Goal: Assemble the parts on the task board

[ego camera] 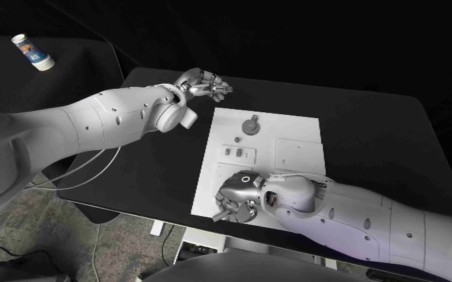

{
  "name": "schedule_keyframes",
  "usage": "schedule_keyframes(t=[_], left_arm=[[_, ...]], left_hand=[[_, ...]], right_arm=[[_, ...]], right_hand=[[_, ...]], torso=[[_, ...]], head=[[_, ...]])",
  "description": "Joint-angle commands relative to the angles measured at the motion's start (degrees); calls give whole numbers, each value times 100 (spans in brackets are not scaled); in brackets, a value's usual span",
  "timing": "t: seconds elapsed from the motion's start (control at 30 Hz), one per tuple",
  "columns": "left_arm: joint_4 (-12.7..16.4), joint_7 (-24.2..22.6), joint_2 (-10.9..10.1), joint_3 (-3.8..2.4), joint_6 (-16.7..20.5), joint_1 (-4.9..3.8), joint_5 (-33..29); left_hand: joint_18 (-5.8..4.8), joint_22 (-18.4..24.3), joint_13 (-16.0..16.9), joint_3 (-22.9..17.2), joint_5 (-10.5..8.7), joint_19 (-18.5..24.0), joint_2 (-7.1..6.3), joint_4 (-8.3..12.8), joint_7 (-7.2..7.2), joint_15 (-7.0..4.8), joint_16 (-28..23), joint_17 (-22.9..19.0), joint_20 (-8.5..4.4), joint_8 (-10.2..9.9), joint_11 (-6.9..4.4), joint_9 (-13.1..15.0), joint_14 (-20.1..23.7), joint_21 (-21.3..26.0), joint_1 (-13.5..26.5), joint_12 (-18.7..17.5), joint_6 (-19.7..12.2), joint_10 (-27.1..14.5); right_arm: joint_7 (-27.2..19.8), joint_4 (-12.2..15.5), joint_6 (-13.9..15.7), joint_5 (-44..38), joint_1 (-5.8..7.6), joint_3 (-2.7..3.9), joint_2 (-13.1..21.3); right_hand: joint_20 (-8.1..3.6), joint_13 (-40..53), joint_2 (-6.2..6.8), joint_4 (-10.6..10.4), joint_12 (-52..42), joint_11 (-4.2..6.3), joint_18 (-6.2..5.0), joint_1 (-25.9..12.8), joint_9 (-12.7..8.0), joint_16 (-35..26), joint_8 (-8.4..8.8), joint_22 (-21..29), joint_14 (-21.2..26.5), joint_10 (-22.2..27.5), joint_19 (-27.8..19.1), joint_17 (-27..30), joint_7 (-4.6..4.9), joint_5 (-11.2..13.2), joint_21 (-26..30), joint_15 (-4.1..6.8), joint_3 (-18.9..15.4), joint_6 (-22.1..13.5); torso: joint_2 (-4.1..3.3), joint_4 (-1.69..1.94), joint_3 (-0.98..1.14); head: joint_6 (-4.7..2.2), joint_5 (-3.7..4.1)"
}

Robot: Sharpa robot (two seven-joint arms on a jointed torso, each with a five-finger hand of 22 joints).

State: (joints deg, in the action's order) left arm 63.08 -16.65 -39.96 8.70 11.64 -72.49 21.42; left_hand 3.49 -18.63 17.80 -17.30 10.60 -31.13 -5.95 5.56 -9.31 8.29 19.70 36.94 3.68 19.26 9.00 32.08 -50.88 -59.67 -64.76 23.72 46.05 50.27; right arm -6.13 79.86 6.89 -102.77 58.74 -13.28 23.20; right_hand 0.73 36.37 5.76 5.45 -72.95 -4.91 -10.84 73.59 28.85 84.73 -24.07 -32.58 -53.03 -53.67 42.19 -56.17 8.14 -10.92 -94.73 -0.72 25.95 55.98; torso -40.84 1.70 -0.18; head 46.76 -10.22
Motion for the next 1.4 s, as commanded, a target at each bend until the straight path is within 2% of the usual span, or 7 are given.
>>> schedule_keyframes(t=[0.03,0.33,0.63,0.97,1.17,1.27,1.4], left_arm=[[10,-29,7,-5,-62,-7,3],[9,-30,1,-5,-96,-7,3],[11,4,-20,-4,-125,-7,15],[19,50,-54,-3,-113,-6,68],[59,108,-82,-1,-142,-6,132],[97,202,-115,-1,-173,-6,191],[156,397,-166,1,-172,-6,284]], left_hand=[[-112,-7,9,28,-1,34,63,-13,13,3,-26,-9,0,8,7,6,-54,39,-5,-19,39,7],[-113,-8,9,29,-1,35,63,-13,12,3,-28,-9,0,7,7,6,-55,39,-5,-21,38,7],[-111,-13,17,22,1,28,89,-24,12,1,-14,-2,-2,16,8,10,-106,36,-4,-16,60,37],[-106,-22,29,22,0,6,105,-39,8,-4,13,11,-8,31,13,17,-190,25,6,-5,95,90],[-101,-30,38,33,-2,-19,103,-57,4,-5,29,20,-13,44,12,23,-249,12,31,4,126,135],[-98,-36,42,43,-3,-36,97,-68,4,-5,37,24,-16,49,10,26,-282,4,50,7,143,161],[-69,-67,61,84,-2,-155,81,-116,1,-18,86,53,-41,51,-5,29,-465,-56,134,21,177,297]], right_arm=[[211,-34,-188,-25,-15,-20,33],[134,98,-32,306,-11,-16,239],[116,261,231,563,33,4,450],[141,295,520,685,37,135,609],[138,293,652,842,36,263,716],[145,312,704,913,36,380,781],[162,354,776,958,37,578,890]], right_hand=[[16,-12,-10,-34,17,3,-65,-91,-70,20,63,-8,-27,5,41,11,42,15,-738,10,-6,-65],[11,-20,-250,-70,5,11,-81,-190,-96,28,121,-16,-48,-17,68,16,44,-8,-732,18,125,-71],[11,-20,-270,-73,3,12,-82,-199,-97,30,122,-17,-51,-21,71,16,43,-8,-732,19,135,-65],[11,-20,-272,-73,2,12,-82,-204,-97,31,123,-18,-53,-23,73,16,43,-8,-733,19,137,-63],[11,-20,-271,-72,1,13,-83,-205,-97,31,123,-18,-54,-24,74,16,43,-7,-733,19,137,-61],[11,-20,-270,-70,1,13,-83,-205,-97,32,123,-18,-54,-25,74,16,43,-7,-733,20,138,-61],[10,-20,-269,-67,0,13,-84,-205,-97,32,123,-19,-55,-26,74,16,42,-7,-734,20,139,-60]], torso=[[0,-2,1],[-1,1,2],[-1,-3,7],[-4,-2,8],[-4,0,6],[-5,-2,5],[-1,-8,2]], head=[[0,5],[-18,30],[-47,49],[-97,78],[-119,93],[-128,98],[-168,125]])
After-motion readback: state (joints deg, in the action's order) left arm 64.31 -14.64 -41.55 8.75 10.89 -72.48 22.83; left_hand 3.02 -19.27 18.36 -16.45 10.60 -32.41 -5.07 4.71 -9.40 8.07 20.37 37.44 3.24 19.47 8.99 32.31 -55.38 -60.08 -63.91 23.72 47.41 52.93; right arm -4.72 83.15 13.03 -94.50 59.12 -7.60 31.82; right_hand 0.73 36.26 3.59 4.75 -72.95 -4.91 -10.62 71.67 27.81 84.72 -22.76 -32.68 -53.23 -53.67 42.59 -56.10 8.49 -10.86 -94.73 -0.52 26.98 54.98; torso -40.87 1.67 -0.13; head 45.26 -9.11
